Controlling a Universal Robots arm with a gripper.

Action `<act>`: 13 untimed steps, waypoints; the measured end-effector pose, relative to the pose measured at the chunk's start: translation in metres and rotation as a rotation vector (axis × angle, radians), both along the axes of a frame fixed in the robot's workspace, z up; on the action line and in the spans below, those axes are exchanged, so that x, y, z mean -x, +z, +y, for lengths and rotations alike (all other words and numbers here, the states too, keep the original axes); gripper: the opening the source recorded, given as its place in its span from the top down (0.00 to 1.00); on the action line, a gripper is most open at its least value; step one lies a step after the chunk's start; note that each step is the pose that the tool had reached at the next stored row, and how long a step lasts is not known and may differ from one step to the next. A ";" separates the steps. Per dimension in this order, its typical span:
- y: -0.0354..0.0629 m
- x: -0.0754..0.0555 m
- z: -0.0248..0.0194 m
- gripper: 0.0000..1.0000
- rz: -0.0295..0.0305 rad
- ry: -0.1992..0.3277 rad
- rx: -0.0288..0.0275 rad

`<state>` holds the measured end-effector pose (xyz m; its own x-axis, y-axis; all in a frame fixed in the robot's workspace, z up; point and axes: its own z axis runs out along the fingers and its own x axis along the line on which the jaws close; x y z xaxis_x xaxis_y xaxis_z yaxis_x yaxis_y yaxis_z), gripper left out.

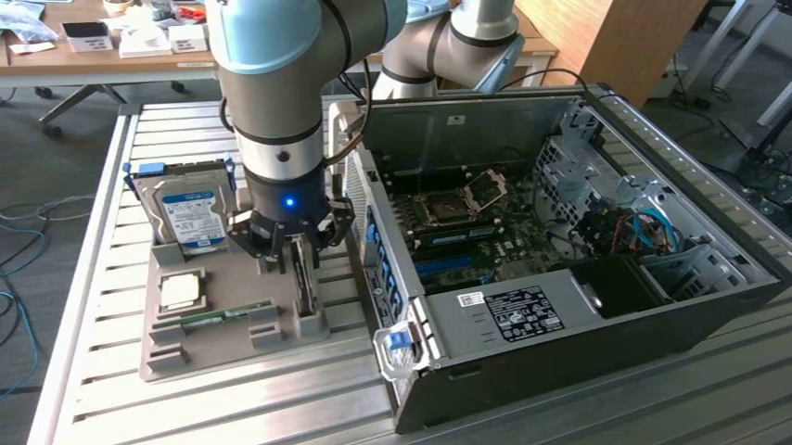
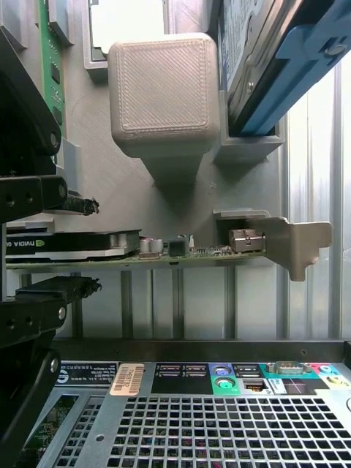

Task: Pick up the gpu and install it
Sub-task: 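Pick up the gpu and move the gpu toward the slot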

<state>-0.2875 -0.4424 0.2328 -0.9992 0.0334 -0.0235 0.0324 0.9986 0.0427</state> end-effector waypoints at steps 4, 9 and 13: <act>0.0000 0.000 0.0000 0.61 0.0000 0.000 0.0000; 0.0000 0.000 0.0000 0.61 0.0000 0.000 0.0000; -0.0001 0.000 0.0000 0.61 0.0000 0.000 0.0000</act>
